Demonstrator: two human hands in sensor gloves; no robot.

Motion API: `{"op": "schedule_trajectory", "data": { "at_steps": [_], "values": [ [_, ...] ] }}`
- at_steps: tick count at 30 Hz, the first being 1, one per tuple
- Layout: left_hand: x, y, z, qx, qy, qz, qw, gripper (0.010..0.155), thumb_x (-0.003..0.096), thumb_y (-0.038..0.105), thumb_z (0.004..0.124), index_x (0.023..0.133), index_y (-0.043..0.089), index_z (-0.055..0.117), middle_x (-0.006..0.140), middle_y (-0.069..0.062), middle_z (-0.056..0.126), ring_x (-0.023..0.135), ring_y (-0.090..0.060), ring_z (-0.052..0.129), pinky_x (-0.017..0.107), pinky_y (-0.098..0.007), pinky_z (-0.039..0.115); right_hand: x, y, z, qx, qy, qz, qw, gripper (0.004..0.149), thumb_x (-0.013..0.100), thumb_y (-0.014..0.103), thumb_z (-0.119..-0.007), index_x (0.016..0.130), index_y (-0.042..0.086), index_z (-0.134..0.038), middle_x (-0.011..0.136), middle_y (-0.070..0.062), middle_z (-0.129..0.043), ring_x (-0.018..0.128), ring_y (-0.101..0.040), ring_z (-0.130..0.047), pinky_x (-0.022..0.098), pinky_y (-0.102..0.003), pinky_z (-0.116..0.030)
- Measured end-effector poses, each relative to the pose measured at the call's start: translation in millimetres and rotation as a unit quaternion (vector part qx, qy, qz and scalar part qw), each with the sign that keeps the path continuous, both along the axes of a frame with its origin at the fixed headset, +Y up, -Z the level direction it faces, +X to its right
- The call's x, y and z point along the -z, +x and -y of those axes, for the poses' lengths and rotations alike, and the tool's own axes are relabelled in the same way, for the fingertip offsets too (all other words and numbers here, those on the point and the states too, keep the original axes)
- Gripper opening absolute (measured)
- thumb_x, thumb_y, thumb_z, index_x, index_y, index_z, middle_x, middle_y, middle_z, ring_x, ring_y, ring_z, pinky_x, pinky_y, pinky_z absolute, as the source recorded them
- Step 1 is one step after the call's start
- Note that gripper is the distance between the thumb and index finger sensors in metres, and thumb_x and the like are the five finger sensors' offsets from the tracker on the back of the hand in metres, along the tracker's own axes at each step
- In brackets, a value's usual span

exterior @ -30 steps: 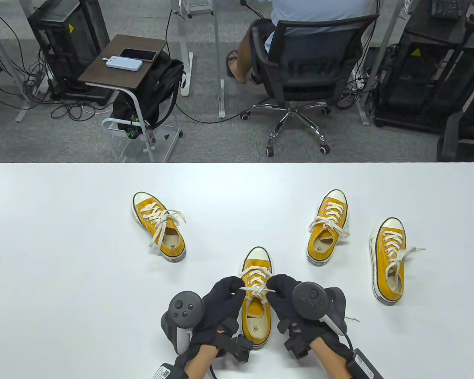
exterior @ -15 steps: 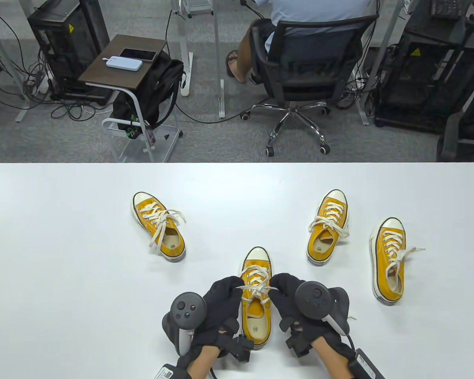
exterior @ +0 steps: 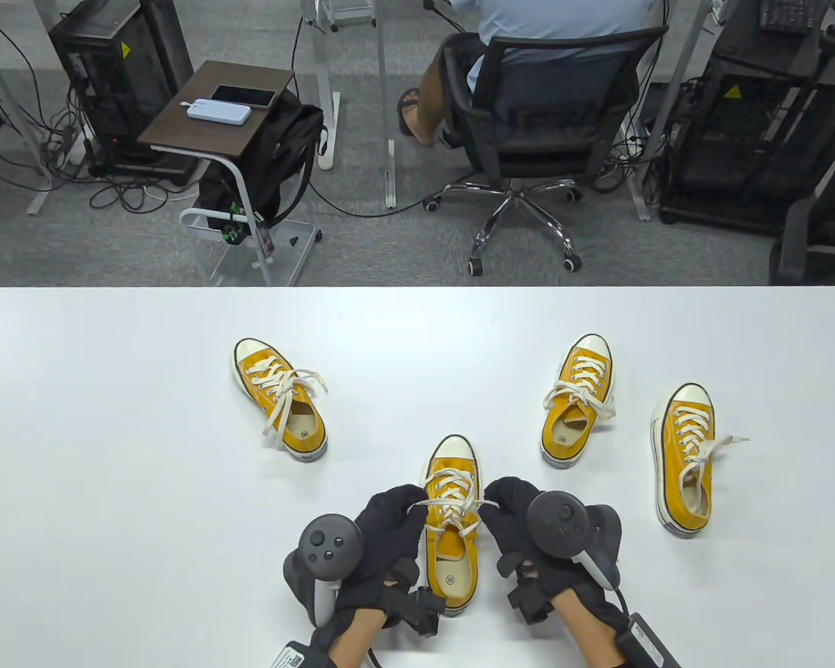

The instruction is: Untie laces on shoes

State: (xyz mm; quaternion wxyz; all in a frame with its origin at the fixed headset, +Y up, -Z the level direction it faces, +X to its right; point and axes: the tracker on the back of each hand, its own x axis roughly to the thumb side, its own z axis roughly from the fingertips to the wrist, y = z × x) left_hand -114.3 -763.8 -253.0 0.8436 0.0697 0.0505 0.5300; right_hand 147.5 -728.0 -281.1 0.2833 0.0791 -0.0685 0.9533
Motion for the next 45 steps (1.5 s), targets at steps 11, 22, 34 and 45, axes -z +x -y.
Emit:
{"op": "schedule_trajectory", "data": {
  "at_steps": [11, 22, 34, 45],
  "values": [
    [-1, -14, 3, 0.001, -0.033, -0.054, 0.998, 0.041, 0.0474, 0.045, 0.078, 0.083, 0.026, 0.082, 0.086, -0.011, 0.085, 0.065, -0.037, 0.092, 0.043, -0.049, 0.082, 5, 9, 4, 0.010, -0.011, 0.033, 0.999, 0.040, 0.043, 0.041, -0.085, 0.078, 0.022, -0.077, 0.068, -0.011, -0.095, 0.042, -0.034, -0.100, 0.027, -0.049, -0.085],
    [0, -19, 4, -0.008, -0.029, -0.066, 0.997, 0.041, 0.0470, 0.048, 0.078, 0.081, 0.026, 0.084, 0.083, -0.009, 0.087, 0.063, -0.036, 0.094, 0.042, -0.048, 0.082, 8, 17, 4, 0.023, -0.018, 0.051, 0.998, 0.040, 0.045, 0.036, -0.083, 0.081, 0.020, -0.076, 0.069, -0.012, -0.095, 0.043, -0.034, -0.100, 0.028, -0.050, -0.085],
    [0, -26, 3, 0.011, -0.048, -0.090, 0.995, 0.043, 0.0486, 0.039, 0.076, 0.088, 0.022, 0.075, 0.090, -0.014, 0.079, 0.064, -0.038, 0.092, 0.041, -0.049, 0.082, 10, 29, 4, 0.052, -0.027, 0.085, 0.995, 0.040, 0.045, 0.033, -0.083, 0.082, 0.019, -0.077, 0.070, -0.012, -0.096, 0.042, -0.034, -0.100, 0.027, -0.050, -0.086],
    [2, -40, 6, 0.015, -0.063, -0.120, 0.991, 0.043, 0.0495, 0.038, 0.075, 0.089, 0.021, 0.079, 0.089, -0.015, 0.082, 0.063, -0.039, 0.093, 0.040, -0.050, 0.082, 12, 41, 5, 0.070, -0.025, 0.121, 0.990, 0.040, 0.046, 0.037, -0.082, 0.081, 0.019, -0.077, 0.070, -0.013, -0.096, 0.040, -0.034, -0.101, 0.026, -0.049, -0.086]
  ]
}}
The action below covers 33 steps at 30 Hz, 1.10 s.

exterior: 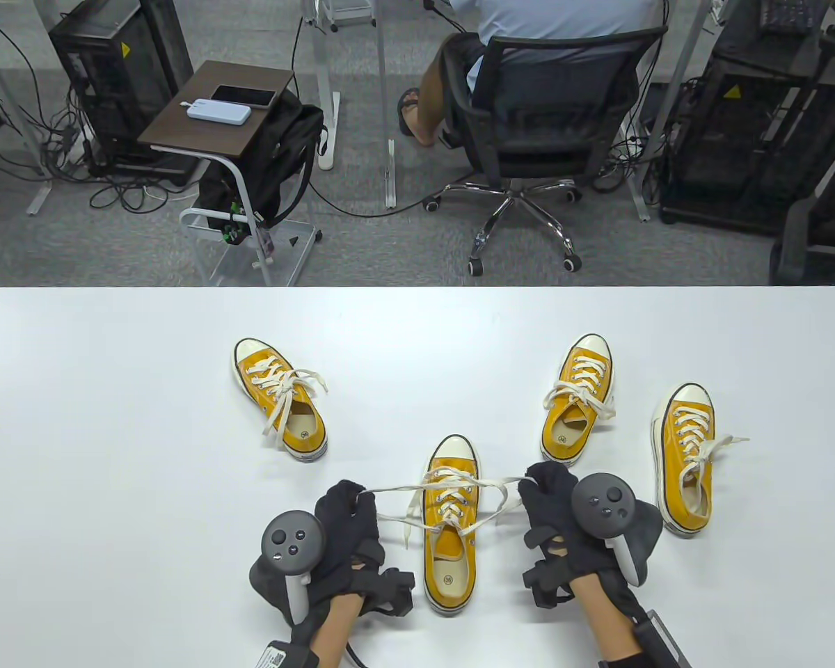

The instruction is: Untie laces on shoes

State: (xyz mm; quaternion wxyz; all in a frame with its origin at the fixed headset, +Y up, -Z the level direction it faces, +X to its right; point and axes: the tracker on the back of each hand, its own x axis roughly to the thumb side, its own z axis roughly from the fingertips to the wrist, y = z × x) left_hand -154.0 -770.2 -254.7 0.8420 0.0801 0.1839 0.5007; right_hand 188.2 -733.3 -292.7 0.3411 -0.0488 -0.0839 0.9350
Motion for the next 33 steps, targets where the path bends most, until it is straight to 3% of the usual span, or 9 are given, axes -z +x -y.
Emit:
{"op": "schedule_trajectory", "data": {
  "at_steps": [5, 10, 16, 24, 29, 33],
  "values": [
    [0, -5, 0, -0.002, -0.008, -0.008, 1.000, 0.043, 0.0495, 0.039, 0.074, 0.089, 0.021, 0.077, 0.090, -0.015, 0.081, 0.063, -0.039, 0.093, 0.039, -0.050, 0.081, 1, 5, 1, 0.005, -0.005, 0.010, 1.000, 0.040, 0.044, 0.040, -0.084, 0.078, 0.020, -0.079, 0.066, -0.012, -0.097, 0.040, -0.034, -0.101, 0.026, -0.049, -0.086],
    [0, -14, 3, 0.000, -0.015, -0.029, 0.999, 0.039, 0.0487, 0.049, 0.075, 0.078, 0.024, 0.084, 0.083, -0.012, 0.088, 0.059, -0.038, 0.095, 0.037, -0.049, 0.082, 3, 15, 2, 0.020, -0.004, 0.037, 0.999, 0.039, 0.043, 0.046, -0.084, 0.074, 0.022, -0.080, 0.065, -0.012, -0.098, 0.039, -0.034, -0.101, 0.026, -0.049, -0.086],
    [1, -18, 3, 0.013, -0.032, -0.035, 0.999, 0.043, 0.0503, 0.039, 0.072, 0.089, 0.021, 0.076, 0.093, -0.016, 0.078, 0.066, -0.040, 0.091, 0.040, -0.050, 0.081, 4, 21, 1, 0.022, -0.012, 0.046, 0.999, 0.040, 0.046, 0.037, -0.083, 0.081, 0.019, -0.077, 0.071, -0.013, -0.096, 0.041, -0.034, -0.101, 0.027, -0.049, -0.086],
    [1, -28, 2, 0.013, -0.030, -0.060, 0.998, 0.042, 0.0500, 0.044, 0.072, 0.085, 0.021, 0.079, 0.091, -0.015, 0.081, 0.064, -0.040, 0.092, 0.039, -0.049, 0.081, 5, 32, 4, 0.045, -0.028, 0.065, 0.996, 0.039, 0.045, 0.043, -0.082, 0.077, 0.020, -0.078, 0.071, -0.015, -0.096, 0.041, -0.035, -0.101, 0.027, -0.050, -0.086],
    [1, -41, 5, 0.021, -0.051, -0.083, 0.995, 0.042, 0.0503, 0.043, 0.071, 0.086, 0.022, 0.078, 0.093, -0.016, 0.078, 0.066, -0.040, 0.091, 0.040, -0.050, 0.080, 7, 41, 5, 0.052, -0.035, 0.085, 0.994, 0.040, 0.046, 0.037, -0.081, 0.081, 0.019, -0.076, 0.073, -0.016, -0.094, 0.042, -0.035, -0.100, 0.027, -0.050, -0.085],
    [0, -54, 7, 0.021, -0.064, -0.103, 0.992, 0.042, 0.0504, 0.042, 0.071, 0.087, 0.022, 0.077, 0.094, -0.015, 0.078, 0.066, -0.040, 0.091, 0.040, -0.049, 0.080, 7, 56, 5, 0.081, -0.043, 0.103, 0.990, 0.040, 0.046, 0.039, -0.082, 0.080, 0.019, -0.078, 0.072, -0.016, -0.095, 0.041, -0.035, -0.100, 0.027, -0.050, -0.085]
  ]
}}
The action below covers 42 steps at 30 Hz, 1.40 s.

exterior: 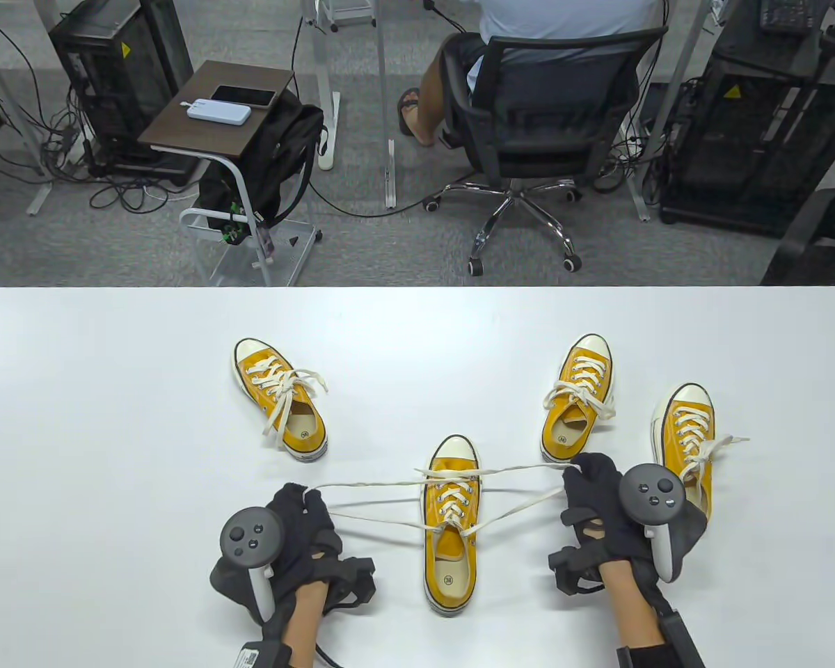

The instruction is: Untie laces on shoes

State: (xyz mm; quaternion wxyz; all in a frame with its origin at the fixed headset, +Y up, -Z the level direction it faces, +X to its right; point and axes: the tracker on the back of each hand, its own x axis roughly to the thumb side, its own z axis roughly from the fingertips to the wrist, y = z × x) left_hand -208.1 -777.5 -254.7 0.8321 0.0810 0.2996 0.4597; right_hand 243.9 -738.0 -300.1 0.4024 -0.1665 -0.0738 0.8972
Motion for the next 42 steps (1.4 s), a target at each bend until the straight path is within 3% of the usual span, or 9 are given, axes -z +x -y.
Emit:
{"op": "schedule_trajectory", "data": {
  "at_steps": [8, 11, 17, 22, 27, 30, 33, 37, 42],
  "values": [
    [0, -4, -4, 0.045, -0.017, 0.010, 0.999, 0.040, 0.0494, 0.042, 0.076, 0.084, 0.026, 0.089, 0.089, -0.012, 0.086, 0.064, -0.039, 0.093, 0.039, -0.049, 0.081, -3, 21, -4, 0.044, 0.012, 0.035, 0.998, 0.040, 0.046, 0.039, -0.080, 0.081, 0.019, -0.077, 0.072, -0.016, -0.095, 0.041, -0.035, -0.100, 0.028, -0.050, -0.085],
    [3, 3, -8, 0.081, -0.023, 0.034, 0.996, 0.039, 0.0485, 0.041, 0.079, 0.082, 0.028, 0.095, 0.082, -0.009, 0.093, 0.061, -0.038, 0.095, 0.038, -0.049, 0.081, -2, 16, -5, 0.025, 0.006, 0.017, 1.000, 0.040, 0.045, 0.039, -0.084, 0.079, 0.019, -0.081, 0.064, -0.013, -0.098, 0.037, -0.034, -0.101, 0.025, -0.050, -0.085],
    [9, 21, -10, 0.112, -0.072, 0.119, 0.984, 0.046, 0.0497, 0.034, 0.076, 0.092, 0.024, 0.089, 0.091, -0.012, 0.087, 0.068, -0.039, 0.091, 0.043, -0.050, 0.079, 2, -14, 2, -0.043, -0.032, -0.054, 0.997, 0.039, 0.040, 0.033, -0.091, 0.075, 0.016, -0.090, 0.056, -0.011, -0.103, 0.032, -0.034, -0.102, 0.023, -0.050, -0.085],
    [11, 28, -13, 0.141, -0.129, 0.154, 0.969, 0.052, 0.0503, 0.026, 0.072, 0.101, 0.018, 0.077, 0.101, -0.016, 0.074, 0.076, -0.041, 0.084, 0.048, -0.051, 0.076, 5, -30, 8, -0.099, -0.085, -0.101, 0.986, 0.041, 0.044, 0.024, -0.086, 0.083, 0.012, -0.086, 0.068, -0.016, -0.101, 0.039, -0.035, -0.101, 0.028, -0.052, -0.084],
    [9, 20, -18, 0.119, -0.147, 0.151, 0.970, 0.056, 0.0500, 0.021, 0.070, 0.105, 0.017, 0.071, 0.105, -0.018, 0.067, 0.081, -0.043, 0.079, 0.051, -0.052, 0.074, 5, -29, 9, -0.106, -0.097, -0.093, 0.985, 0.045, 0.046, 0.020, -0.081, 0.090, 0.007, -0.079, 0.077, -0.020, -0.096, 0.043, -0.037, -0.099, 0.030, -0.053, -0.083],
    [6, 13, -25, 0.097, -0.141, 0.144, 0.975, 0.057, 0.0500, 0.023, 0.070, 0.106, 0.018, 0.069, 0.106, -0.019, 0.065, 0.082, -0.044, 0.078, 0.052, -0.053, 0.073, 4, -24, 7, -0.094, -0.094, -0.088, 0.987, 0.047, 0.047, 0.022, -0.080, 0.091, 0.008, -0.077, 0.078, -0.020, -0.095, 0.044, -0.037, -0.099, 0.031, -0.053, -0.083],
    [1, 3, -29, 0.033, -0.122, 0.147, 0.981, 0.060, 0.0516, 0.036, 0.070, 0.109, 0.019, 0.068, 0.106, -0.021, 0.064, 0.083, -0.047, 0.076, 0.054, -0.055, 0.071, 3, -22, 4, -0.076, -0.073, -0.076, 0.991, 0.048, 0.048, 0.028, -0.079, 0.091, 0.009, -0.077, 0.077, -0.020, -0.095, 0.044, -0.038, -0.099, 0.031, -0.053, -0.083],
    [-3, -2, -36, -0.019, -0.055, 0.142, 0.988, 0.061, 0.0521, 0.042, 0.069, 0.108, 0.019, 0.069, 0.105, -0.022, 0.066, 0.081, -0.048, 0.077, 0.054, -0.055, 0.071, 2, -22, 1, -0.073, -0.069, -0.080, 0.992, 0.047, 0.048, 0.031, -0.078, 0.090, 0.012, -0.078, 0.077, -0.020, -0.096, 0.043, -0.037, -0.099, 0.031, -0.052, -0.083],
    [-7, 31, -56, 0.007, 0.047, 0.242, 0.969, 0.058, 0.0501, 0.046, 0.075, 0.104, 0.025, 0.077, 0.094, -0.018, 0.082, 0.072, -0.044, 0.087, 0.047, -0.052, 0.078, 1, -23, -2, -0.062, -0.059, -0.082, 0.993, 0.048, 0.048, 0.038, -0.077, 0.089, 0.012, -0.081, 0.075, -0.019, -0.097, 0.043, -0.038, -0.099, 0.030, -0.053, -0.083]
  ]
}}
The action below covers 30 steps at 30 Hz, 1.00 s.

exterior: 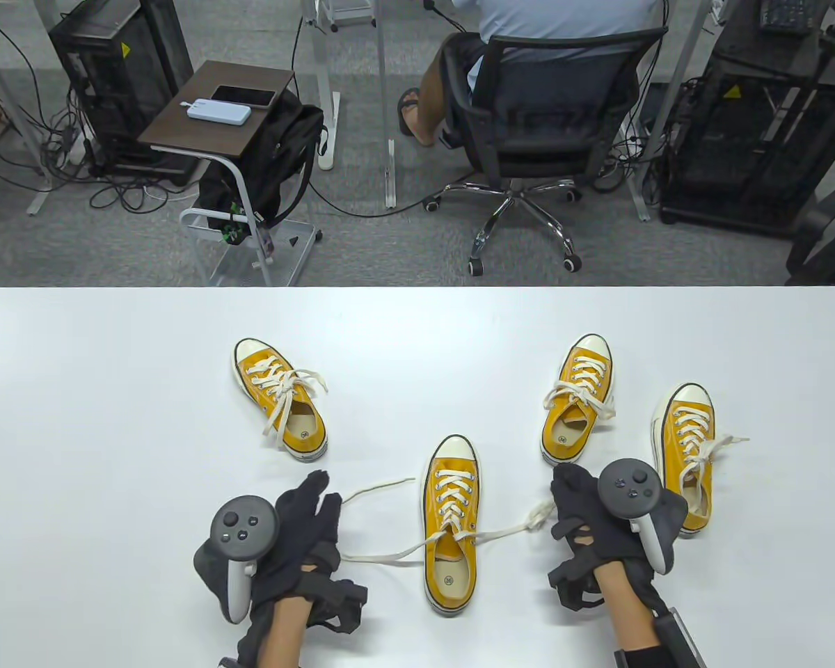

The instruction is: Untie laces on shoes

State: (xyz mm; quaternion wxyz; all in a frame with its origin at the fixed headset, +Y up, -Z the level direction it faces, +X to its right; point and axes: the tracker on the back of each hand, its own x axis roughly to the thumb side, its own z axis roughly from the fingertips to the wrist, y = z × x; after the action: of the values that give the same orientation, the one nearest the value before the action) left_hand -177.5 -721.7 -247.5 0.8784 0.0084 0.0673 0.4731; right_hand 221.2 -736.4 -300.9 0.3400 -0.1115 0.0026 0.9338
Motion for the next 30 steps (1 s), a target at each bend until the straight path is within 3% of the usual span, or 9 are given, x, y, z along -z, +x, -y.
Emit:
{"op": "schedule_trajectory", "data": {
  "at_steps": [2, 5, 8, 12, 17, 21, 25, 30],
  "values": [
    [-5, 30, -11, 0.027, 0.009, 0.094, 0.995, 0.056, 0.0499, 0.048, 0.076, 0.103, 0.029, 0.079, 0.087, -0.016, 0.089, 0.066, -0.042, 0.091, 0.043, -0.050, 0.080, 0, 0, -1, 0.000, 0.003, 0.001, 1.000, 0.048, 0.048, 0.038, -0.077, 0.088, 0.012, -0.081, 0.074, -0.019, -0.097, 0.042, -0.038, -0.099, 0.030, -0.053, -0.083],
    [-15, 67, -21, 0.102, -0.010, 0.177, 0.979, 0.055, 0.0492, 0.051, 0.077, 0.100, 0.030, 0.083, 0.078, -0.012, 0.096, 0.059, -0.039, 0.095, 0.039, -0.049, 0.082, 0, 2, -1, 0.002, 0.004, 0.002, 1.000, 0.048, 0.048, 0.039, -0.077, 0.088, 0.013, -0.081, 0.074, -0.019, -0.097, 0.042, -0.038, -0.099, 0.030, -0.053, -0.083],
    [-26, 100, -22, 0.215, -0.033, 0.249, 0.944, 0.056, 0.0482, 0.055, 0.077, 0.098, 0.031, 0.086, 0.069, -0.008, 0.101, 0.052, -0.036, 0.099, 0.035, -0.047, 0.084, 0, 3, -1, 0.005, 0.002, 0.002, 1.000, 0.047, 0.047, 0.037, -0.078, 0.087, 0.012, -0.082, 0.073, -0.019, -0.097, 0.042, -0.038, -0.099, 0.030, -0.053, -0.083],
    [-34, 132, -13, 0.357, -0.068, 0.281, 0.888, 0.062, 0.0461, 0.060, 0.078, 0.102, 0.033, 0.080, 0.066, -0.005, 0.102, 0.050, -0.033, 0.100, 0.034, -0.045, 0.085, 0, 3, -2, 0.011, 0.006, 0.001, 1.000, 0.047, 0.047, 0.038, -0.078, 0.087, 0.013, -0.082, 0.073, -0.019, -0.098, 0.042, -0.038, -0.099, 0.030, -0.053, -0.083],
    [-31, 150, 11, 0.404, -0.109, 0.307, 0.854, 0.062, 0.0447, 0.059, 0.081, 0.101, 0.033, 0.081, 0.064, -0.005, 0.102, 0.048, -0.033, 0.100, 0.034, -0.046, 0.085, -1, 3, -4, 0.016, 0.010, -0.002, 1.000, 0.046, 0.048, 0.037, -0.078, 0.087, 0.013, -0.083, 0.073, -0.019, -0.098, 0.042, -0.038, -0.099, 0.029, -0.053, -0.083],
    [-34, 157, 15, 0.429, -0.075, 0.279, 0.856, 0.049, 0.0450, 0.054, 0.081, 0.087, 0.031, 0.091, 0.058, -0.002, 0.104, 0.045, -0.030, 0.102, 0.032, -0.044, 0.085, -1, 4, -5, 0.021, 0.013, -0.002, 1.000, 0.046, 0.048, 0.037, -0.078, 0.086, 0.013, -0.083, 0.073, -0.019, -0.098, 0.042, -0.038, -0.099, 0.029, -0.053, -0.083],
    [-39, 158, 13, 0.433, -0.054, 0.258, 0.862, 0.047, 0.0458, 0.055, 0.079, 0.085, 0.032, 0.092, 0.057, -0.002, 0.105, 0.045, -0.029, 0.102, 0.031, -0.043, 0.086, 0, 5, -5, 0.029, 0.015, -0.003, 0.999, 0.046, 0.048, 0.037, -0.078, 0.086, 0.013, -0.083, 0.073, -0.019, -0.098, 0.042, -0.038, -0.099, 0.029, -0.053, -0.083],
    [-43, 153, -5, 0.412, -0.003, 0.212, 0.886, 0.043, 0.0465, 0.052, 0.078, 0.082, 0.032, 0.092, 0.056, -0.003, 0.104, 0.045, -0.029, 0.102, 0.030, -0.042, 0.085, 0, 7, -6, 0.038, 0.018, -0.002, 0.999, 0.045, 0.048, 0.037, -0.078, 0.086, 0.013, -0.083, 0.073, -0.019, -0.098, 0.042, -0.038, -0.099, 0.029, -0.053, -0.083]
  ]
}}
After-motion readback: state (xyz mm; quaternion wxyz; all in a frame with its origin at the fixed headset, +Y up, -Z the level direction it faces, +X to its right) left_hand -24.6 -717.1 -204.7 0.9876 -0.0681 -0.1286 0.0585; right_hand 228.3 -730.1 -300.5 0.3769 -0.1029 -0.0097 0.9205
